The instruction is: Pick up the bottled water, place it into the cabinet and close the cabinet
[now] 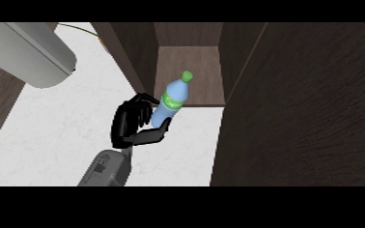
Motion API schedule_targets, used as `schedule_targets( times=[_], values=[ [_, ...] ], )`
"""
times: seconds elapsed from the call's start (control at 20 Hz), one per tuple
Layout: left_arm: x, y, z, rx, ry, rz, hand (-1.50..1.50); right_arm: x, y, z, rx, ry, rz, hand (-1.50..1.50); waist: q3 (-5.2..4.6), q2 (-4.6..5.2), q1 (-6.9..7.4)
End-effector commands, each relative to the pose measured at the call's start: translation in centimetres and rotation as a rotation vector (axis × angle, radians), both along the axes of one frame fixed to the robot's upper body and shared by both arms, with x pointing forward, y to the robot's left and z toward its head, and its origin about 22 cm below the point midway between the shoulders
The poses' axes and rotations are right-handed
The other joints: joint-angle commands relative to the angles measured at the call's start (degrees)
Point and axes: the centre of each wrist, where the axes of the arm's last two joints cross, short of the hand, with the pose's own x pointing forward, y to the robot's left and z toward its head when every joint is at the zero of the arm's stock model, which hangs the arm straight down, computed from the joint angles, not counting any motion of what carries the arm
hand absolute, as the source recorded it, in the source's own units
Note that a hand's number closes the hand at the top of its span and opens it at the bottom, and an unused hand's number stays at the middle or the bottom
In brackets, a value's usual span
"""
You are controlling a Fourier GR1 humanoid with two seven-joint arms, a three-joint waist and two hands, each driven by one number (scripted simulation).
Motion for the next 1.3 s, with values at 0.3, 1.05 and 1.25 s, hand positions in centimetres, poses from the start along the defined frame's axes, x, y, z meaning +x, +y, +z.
schedule_targets(
  times=[0.3,1.05,1.25],
  values=[
    [0.9,-4.7,5.7,-0.051,0.016,-0.004,1.50,-2.4,-0.5,1.5,0.007,-0.030,-0.014,-1.50,-0.02,0.09,-0.21],
    [7.0,-8.9,9.0,0.026,0.132,0.100,1.50,-2.6,-1.8,0.7,-0.007,-0.029,0.000,-1.50,-0.02,0.28,-0.98],
    [8.4,-8.5,8.2,0.052,0.156,0.154,1.50,-3.0,-1.4,1.3,0.021,-0.022,0.024,-1.50,-0.06,0.43,-1.44]
  ],
)
